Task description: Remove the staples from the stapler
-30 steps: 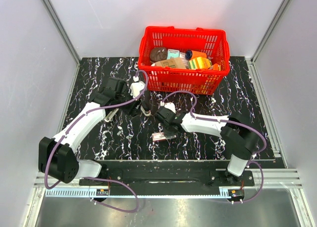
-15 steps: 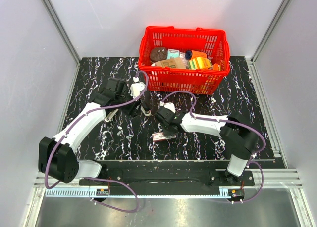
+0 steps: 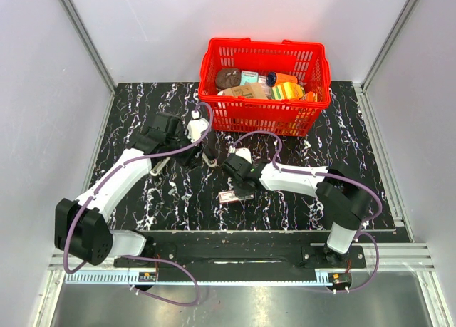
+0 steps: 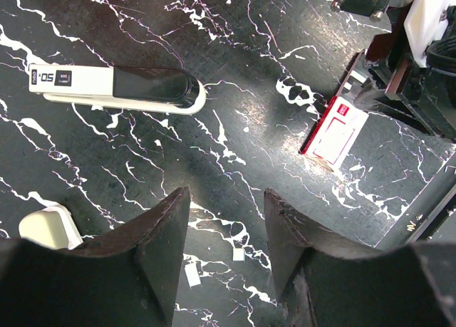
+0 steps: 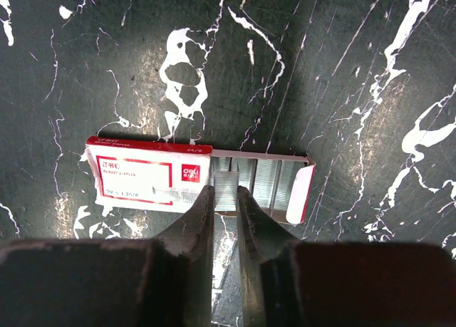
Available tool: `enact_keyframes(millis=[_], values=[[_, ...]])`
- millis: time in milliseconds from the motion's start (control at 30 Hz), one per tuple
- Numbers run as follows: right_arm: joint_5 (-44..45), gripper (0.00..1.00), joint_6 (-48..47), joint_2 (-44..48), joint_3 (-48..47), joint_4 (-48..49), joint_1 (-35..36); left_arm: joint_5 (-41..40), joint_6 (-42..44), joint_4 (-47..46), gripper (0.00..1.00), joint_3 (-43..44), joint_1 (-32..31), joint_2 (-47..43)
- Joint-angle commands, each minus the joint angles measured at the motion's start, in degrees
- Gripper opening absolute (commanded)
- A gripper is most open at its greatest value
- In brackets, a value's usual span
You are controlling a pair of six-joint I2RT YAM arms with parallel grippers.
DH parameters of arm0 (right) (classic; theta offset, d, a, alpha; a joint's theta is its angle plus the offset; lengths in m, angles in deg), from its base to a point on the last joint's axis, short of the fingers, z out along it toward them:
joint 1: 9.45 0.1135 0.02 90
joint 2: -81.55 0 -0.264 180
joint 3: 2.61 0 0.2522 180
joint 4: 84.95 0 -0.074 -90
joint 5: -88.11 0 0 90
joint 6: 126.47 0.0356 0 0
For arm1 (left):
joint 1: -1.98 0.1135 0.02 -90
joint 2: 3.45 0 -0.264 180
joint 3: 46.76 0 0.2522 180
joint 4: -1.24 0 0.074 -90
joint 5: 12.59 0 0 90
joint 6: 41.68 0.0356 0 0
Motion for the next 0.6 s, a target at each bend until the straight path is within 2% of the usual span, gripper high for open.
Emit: enact_keyframes(millis=[0,300,567], values=[[-0.09,0.22,0.19,0.18,-2.3,0.65,0.61,-0.13,0.68,-1.93,0.5,-0.15,0.27,-2.4],[0.26,0.29,-0.25,0.7,-2.57,-0.05,0.61,0.22,0.6,-1.49,0.51,0.2,0.27,-2.49],[2.54,0.26,-0.78,4.21,-3.97,-1.54,0.61,-0.39,1.12,-1.14,0.51,0.38,0.27,-2.58]])
